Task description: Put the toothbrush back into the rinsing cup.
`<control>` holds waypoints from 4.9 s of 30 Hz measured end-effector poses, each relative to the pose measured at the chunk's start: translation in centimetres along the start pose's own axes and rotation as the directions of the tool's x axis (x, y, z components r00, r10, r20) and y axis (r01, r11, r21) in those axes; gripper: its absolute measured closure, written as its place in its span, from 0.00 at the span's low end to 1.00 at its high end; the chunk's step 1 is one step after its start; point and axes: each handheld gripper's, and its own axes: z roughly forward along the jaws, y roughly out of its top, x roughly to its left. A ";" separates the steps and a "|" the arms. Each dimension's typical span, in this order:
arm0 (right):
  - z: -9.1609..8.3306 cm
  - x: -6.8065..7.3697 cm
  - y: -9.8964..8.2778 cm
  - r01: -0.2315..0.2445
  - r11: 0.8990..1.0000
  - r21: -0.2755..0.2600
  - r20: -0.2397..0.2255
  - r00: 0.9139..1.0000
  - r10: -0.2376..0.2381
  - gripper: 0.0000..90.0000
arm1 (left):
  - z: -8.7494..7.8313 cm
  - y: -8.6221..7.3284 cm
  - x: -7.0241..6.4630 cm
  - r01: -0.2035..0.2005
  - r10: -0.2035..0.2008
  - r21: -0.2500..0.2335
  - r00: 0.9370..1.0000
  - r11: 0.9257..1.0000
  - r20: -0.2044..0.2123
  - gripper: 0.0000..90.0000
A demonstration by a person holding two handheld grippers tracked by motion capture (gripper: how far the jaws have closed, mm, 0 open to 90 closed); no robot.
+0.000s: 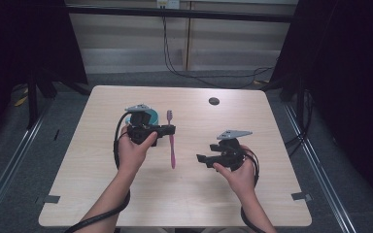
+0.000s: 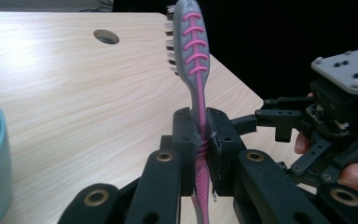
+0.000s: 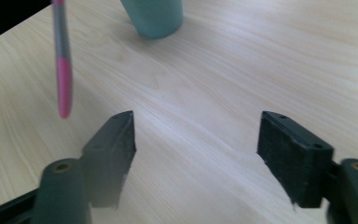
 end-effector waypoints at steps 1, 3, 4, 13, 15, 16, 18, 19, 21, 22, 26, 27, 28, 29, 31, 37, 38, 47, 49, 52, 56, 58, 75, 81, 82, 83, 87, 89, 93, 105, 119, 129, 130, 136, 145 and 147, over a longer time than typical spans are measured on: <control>0.0 -0.2 -0.2 0.004 1.000 -0.003 0.009 1.000 -0.004 0.27 | -0.1 0.0 0.0 0.000 0.000 -0.001 1.000 1.000 -0.003 0.93; 0.0 -0.6 -0.7 -0.005 1.000 -0.012 0.040 0.999 0.006 0.23 | -0.4 0.1 0.2 -0.004 0.004 0.005 1.000 1.000 -0.008 0.93; 0.0 -0.7 -0.8 -0.004 1.000 -0.005 0.050 0.999 0.004 0.22 | -0.4 0.2 0.2 -0.002 0.002 0.002 1.000 1.000 -0.009 0.93; 0.2 -1.4 -2.1 0.040 0.996 0.076 0.105 0.993 -0.048 0.19 | -1.2 0.5 0.7 -0.005 0.005 0.017 0.999 1.000 -0.033 0.93; 0.2 -1.4 -2.3 0.053 0.996 0.075 0.113 0.992 -0.061 0.19 | -1.3 0.6 0.7 -0.008 0.009 0.024 0.999 1.000 -0.042 0.93; 0.1 -1.4 -2.3 0.054 0.995 0.082 0.116 0.991 -0.063 0.19 | -1.4 0.6 0.8 -0.009 0.011 0.028 0.999 1.000 -0.044 0.93; 0.1 -1.5 -2.5 0.061 0.994 0.088 0.116 0.991 -0.071 0.19 | -1.5 0.6 0.9 -0.008 0.009 0.025 0.999 1.000 -0.048 0.93; 0.1 -1.5 -2.6 0.060 0.994 0.089 0.116 0.991 -0.070 0.19 | -1.6 0.7 0.9 -0.008 0.010 0.028 0.999 1.000 -0.046 0.93; 0.1 -1.6 -2.9 0.055 0.995 0.085 0.118 0.991 -0.065 0.19 | -1.8 0.7 1.1 -0.011 0.012 0.029 0.999 1.000 -0.053 0.93; 0.2 -1.7 -3.0 0.060 0.994 0.086 0.124 0.990 -0.070 0.19 | -1.9 0.8 1.1 -0.010 0.012 0.028 0.998 1.000 -0.058 0.93; 0.5 -1.7 -3.5 0.055 0.994 0.091 0.120 0.991 -0.066 0.19 | -2.3 1.0 1.2 -0.017 0.019 0.029 0.997 0.999 -0.069 0.93; 0.6 -1.8 -3.6 0.058 0.994 0.098 0.121 0.990 -0.070 0.19 | -2.4 1.1 1.3 -0.018 0.020 0.029 0.997 0.999 -0.072 0.93; 0.7 -1.8 -3.8 0.062 0.993 0.104 0.123 0.989 -0.075 0.19 | -2.5 1.1 1.3 -0.019 0.021 0.027 0.997 0.999 -0.076 0.93; 0.8 -1.8 -4.0 0.065 0.992 0.112 0.122 0.989 -0.078 0.19 | -2.5 1.2 1.3 -0.020 0.022 0.028 0.997 0.999 -0.077 0.93; 1.0 -1.9 -4.4 0.065 0.991 0.118 0.129 0.988 -0.080 0.19 | -2.8 1.3 1.5 -0.020 0.022 0.028 0.996 0.999 -0.082 0.93; 1.1 -2.3 -5.2 0.060 0.989 0.137 0.135 0.988 -0.079 0.19 | -3.2 1.6 1.6 -0.027 0.030 0.025 0.995 0.999 -0.099 0.93; 1.1 -2.3 -5.2 0.061 0.988 0.140 0.135 0.988 -0.080 0.19 | -3.3 1.7 1.7 -0.030 0.032 0.027 0.995 0.999 -0.098 0.93; 1.4 -2.4 -5.9 0.075 0.988 0.135 0.132 0.987 -0.093 0.17 | -3.8 2.3 1.6 -0.041 0.043 0.019 0.993 0.999 -0.114 0.93; 1.4 -2.3 -5.9 0.081 0.987 0.135 0.133 0.986 -0.099 0.17 | -3.9 2.4 1.6 -0.044 0.046 0.019 0.992 0.999 -0.119 0.93; 1.4 -2.3 -6.0 0.114 0.983 0.144 0.133 0.982 -0.133 0.16 | -4.0 2.7 1.7 -0.042 0.043 0.013 0.991 0.999 -0.123 0.93; 1.5 -2.3 -6.2 0.116 0.984 0.135 0.137 0.981 -0.134 0.15 | -4.3 3.1 1.7 -0.048 0.048 0.010 0.990 0.999 -0.131 0.93; 1.5 -2.3 -6.4 0.116 0.986 0.123 0.139 0.981 -0.133 0.14 | -4.4 3.3 1.6 -0.048 0.049 0.007 0.990 0.999 -0.132 0.93; 1.5 -2.4 -6.8 0.130 0.988 0.088 0.127 0.982 -0.140 0.13 | -4.8 5.3 1.3 -0.066 0.064 -0.011 0.987 0.998 -0.145 0.93; 1.5 -2.5 -6.8 0.137 0.987 0.087 0.118 0.982 -0.147 0.12 | -4.9 6.0 1.2 -0.080 0.079 -0.006 0.984 0.997 -0.159 0.93; 1.5 -2.5 -6.8 0.137 0.987 0.088 0.117 0.982 -0.146 0.12 | -4.9 6.1 1.3 -0.080 0.078 -0.003 0.983 0.997 -0.163 0.93; 1.5 -2.5 -6.8 0.137 0.987 0.087 0.117 0.982 -0.147 0.12 | -4.9 6.2 1.4 -0.075 0.073 -0.009 0.985 0.997 -0.159 0.93; 1.5 -2.5 -6.8 0.138 0.987 0.087 0.116 0.982 -0.148 0.12 | -5.1 6.7 1.6 -0.067 0.063 -0.017 0.984 0.998 -0.165 0.93; 1.5 -2.5 -6.8 0.143 0.986 0.088 0.112 0.982 -0.152 0.12 | -5.2 6.9 1.7 -0.067 0.062 -0.020 0.983 0.998 -0.171 0.93; 1.5 -2.5 -6.8 0.145 0.986 0.088 0.109 0.982 -0.154 0.12 | -5.3 7.3 1.9 -0.069 0.063 -0.027 0.982 0.997 -0.177 0.93; 1.5 -2.5 -6.8 0.154 0.984 0.086 0.103 0.981 -0.162 0.12 | -5.2 7.9 2.8 -0.066 0.056 -0.042 0.977 0.997 -0.207 0.93; 1.5 -2.5 -6.8 0.155 0.984 0.085 0.101 0.981 -0.163 0.12 | -4.5 9.0 3.4 -0.070 0.057 -0.053 0.975 0.996 -0.214 0.93; 1.5 -2.5 -6.8 0.154 0.984 0.086 0.101 0.982 -0.162 0.12 | -4.3 9.6 3.9 -0.073 0.058 -0.060 0.972 0.996 -0.228 0.93; 1.5 -2.5 -6.8 0.154 0.984 0.086 0.101 0.982 -0.162 0.12 | -4.3 9.7 3.9 -0.071 0.055 -0.062 0.971 0.996 -0.232 0.93; 1.5 -2.5 -6.8 0.155 0.984 0.085 0.102 0.981 -0.163 0.12 | -4.4 9.7 4.5 -0.074 0.057 -0.059 0.966 0.995 -0.252 0.93; 1.5 -2.5 -6.8 0.155 0.984 0.085 0.103 0.981 -0.163 0.12 | -4.0 9.8 5.2 -0.077 0.059 -0.055 0.961 0.996 -0.271 0.93; 1.5 -2.5 -6.8 0.156 0.984 0.085 0.102 0.981 -0.164 0.12 | -4.0 9.9 5.3 -0.078 0.059 -0.059 0.960 0.995 -0.273 0.93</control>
